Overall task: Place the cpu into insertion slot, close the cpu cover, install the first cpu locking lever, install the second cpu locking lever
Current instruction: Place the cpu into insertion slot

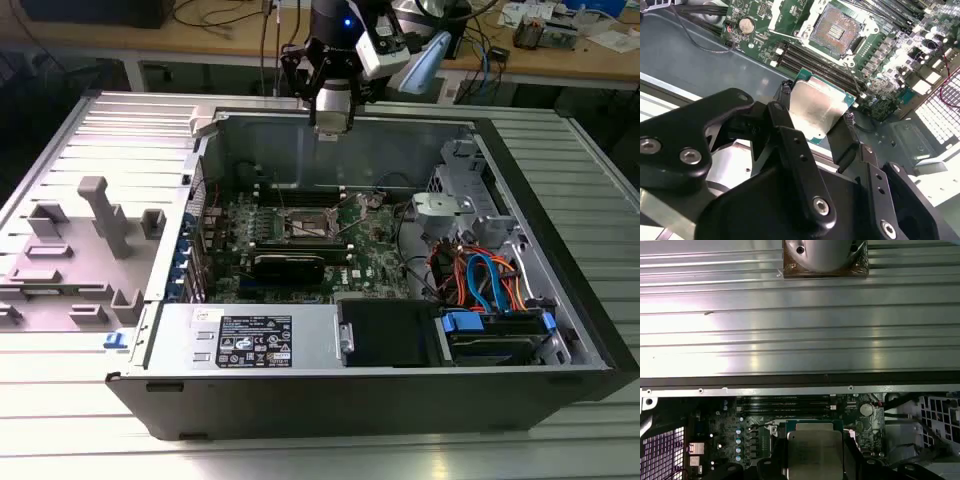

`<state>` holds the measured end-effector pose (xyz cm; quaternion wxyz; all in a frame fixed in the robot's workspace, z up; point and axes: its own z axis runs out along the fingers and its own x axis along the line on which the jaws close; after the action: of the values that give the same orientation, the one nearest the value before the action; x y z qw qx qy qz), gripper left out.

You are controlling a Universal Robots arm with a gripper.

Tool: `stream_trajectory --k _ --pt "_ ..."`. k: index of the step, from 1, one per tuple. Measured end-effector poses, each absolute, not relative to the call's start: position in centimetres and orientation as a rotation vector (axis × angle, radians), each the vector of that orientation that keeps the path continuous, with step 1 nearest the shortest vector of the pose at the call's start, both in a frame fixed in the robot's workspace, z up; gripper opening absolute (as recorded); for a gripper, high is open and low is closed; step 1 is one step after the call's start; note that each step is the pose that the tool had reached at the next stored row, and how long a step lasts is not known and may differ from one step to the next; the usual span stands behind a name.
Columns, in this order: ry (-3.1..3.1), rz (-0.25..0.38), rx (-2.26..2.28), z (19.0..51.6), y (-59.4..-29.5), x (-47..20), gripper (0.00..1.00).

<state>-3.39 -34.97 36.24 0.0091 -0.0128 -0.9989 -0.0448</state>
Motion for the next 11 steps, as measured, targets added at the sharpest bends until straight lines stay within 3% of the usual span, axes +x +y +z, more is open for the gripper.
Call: stream_trajectory --k 11 --pt "-3.120 -0.137 -0.046 36.12 -35.17 -3.39 0.54"
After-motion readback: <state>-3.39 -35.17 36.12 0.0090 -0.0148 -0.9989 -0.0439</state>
